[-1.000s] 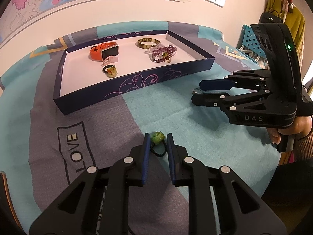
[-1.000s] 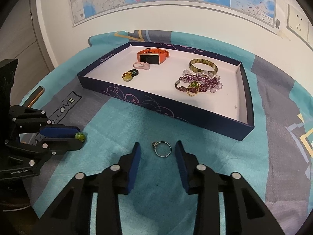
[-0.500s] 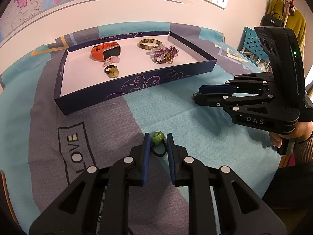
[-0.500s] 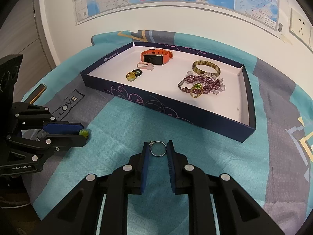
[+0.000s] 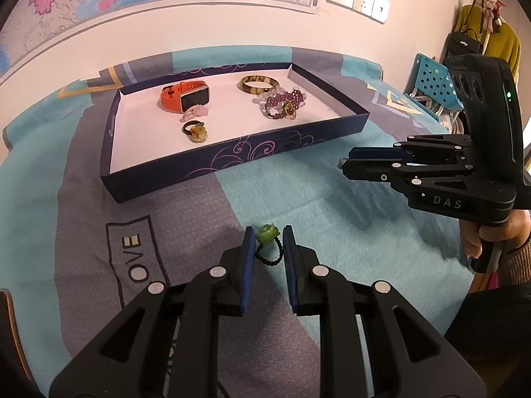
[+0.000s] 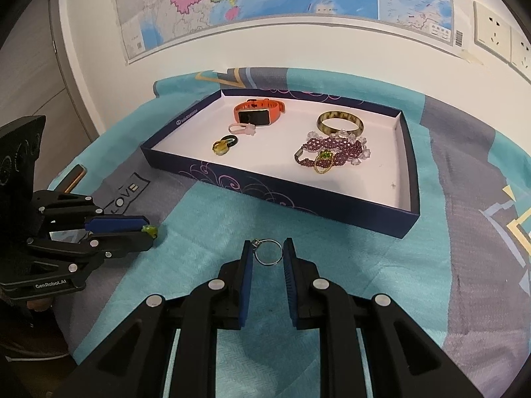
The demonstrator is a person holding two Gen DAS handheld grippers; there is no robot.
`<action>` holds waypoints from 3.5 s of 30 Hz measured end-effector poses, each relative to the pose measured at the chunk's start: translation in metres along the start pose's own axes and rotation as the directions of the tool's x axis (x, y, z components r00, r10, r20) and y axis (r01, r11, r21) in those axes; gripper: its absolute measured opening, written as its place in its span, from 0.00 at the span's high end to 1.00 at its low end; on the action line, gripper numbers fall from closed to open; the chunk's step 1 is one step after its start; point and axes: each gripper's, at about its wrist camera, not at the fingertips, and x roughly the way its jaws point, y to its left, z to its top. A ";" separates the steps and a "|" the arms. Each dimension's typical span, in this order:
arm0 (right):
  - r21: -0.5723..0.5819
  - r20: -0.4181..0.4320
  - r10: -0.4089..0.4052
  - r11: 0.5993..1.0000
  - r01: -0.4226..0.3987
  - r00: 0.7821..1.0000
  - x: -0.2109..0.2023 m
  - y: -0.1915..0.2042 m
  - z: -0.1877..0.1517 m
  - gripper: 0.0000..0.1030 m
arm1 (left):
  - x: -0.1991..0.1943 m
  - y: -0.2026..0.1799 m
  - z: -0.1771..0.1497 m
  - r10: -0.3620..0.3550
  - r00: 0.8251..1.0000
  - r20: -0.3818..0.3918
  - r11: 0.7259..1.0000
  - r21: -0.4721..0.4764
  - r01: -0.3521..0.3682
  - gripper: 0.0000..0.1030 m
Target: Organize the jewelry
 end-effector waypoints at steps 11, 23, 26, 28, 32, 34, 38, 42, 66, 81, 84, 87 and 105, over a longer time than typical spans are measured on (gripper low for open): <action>0.012 0.025 0.011 1.000 -0.012 1.000 -0.006 0.000 0.002 0.84 | -0.005 0.002 0.004 -0.003 1.000 0.027 1.000 -0.005 0.004 0.83; 0.015 0.037 0.015 1.000 -0.015 0.999 -0.008 0.000 0.005 0.84 | -0.010 -0.001 0.013 -0.002 0.998 0.056 1.000 -0.005 0.002 0.83; 0.014 0.040 0.015 1.000 -0.016 0.999 -0.009 0.000 0.006 0.84 | -0.011 -0.001 0.015 0.000 0.998 0.061 1.000 -0.005 0.000 0.83; 0.014 0.044 0.016 1.000 -0.017 0.999 -0.010 0.000 0.006 0.84 | -0.011 0.000 0.016 0.001 0.998 0.063 1.000 -0.008 0.000 0.83; 0.013 0.051 0.019 1.000 -0.019 0.999 -0.012 0.000 0.008 0.84 | -0.010 0.000 0.018 0.004 0.998 0.065 1.000 -0.010 -0.003 0.83; 0.013 0.053 0.019 1.000 -0.019 0.998 -0.012 0.000 0.009 0.84 | -0.010 0.000 0.018 0.006 0.998 0.066 1.000 -0.011 -0.005 0.83; 0.011 0.057 0.018 1.000 -0.019 0.998 -0.013 0.000 0.011 0.84 | -0.010 0.001 0.020 0.008 0.998 0.069 1.000 -0.015 -0.007 0.83; 0.009 0.063 0.018 1.000 -0.018 0.998 -0.014 0.000 0.013 0.84 | -0.010 0.002 0.022 0.011 0.997 0.073 1.000 -0.016 -0.010 0.83; -0.028 0.081 0.023 0.999 -0.021 0.996 -0.018 0.002 0.029 0.84 | -0.010 0.002 0.037 0.024 0.995 0.093 1.000 -0.009 -0.024 0.83; -0.032 0.088 0.019 0.999 -0.016 0.996 -0.015 0.001 0.036 0.84 | -0.011 0.005 0.046 0.041 0.993 0.108 0.999 -0.011 -0.040 0.83; -0.031 0.091 0.019 0.999 -0.016 0.996 -0.014 -0.001 0.037 0.84 | -0.011 0.006 0.048 0.044 0.993 0.113 0.999 -0.015 -0.043 0.83; -0.029 0.092 0.018 0.999 -0.016 0.996 -0.013 -0.002 0.039 0.84 | -0.011 0.007 0.051 0.048 0.992 0.115 0.999 -0.017 -0.046 0.83; -0.028 0.101 0.014 1.000 -0.011 0.995 -0.007 -0.009 0.050 0.84 | -0.006 0.015 0.067 0.069 0.989 0.130 0.997 -0.029 -0.066 0.83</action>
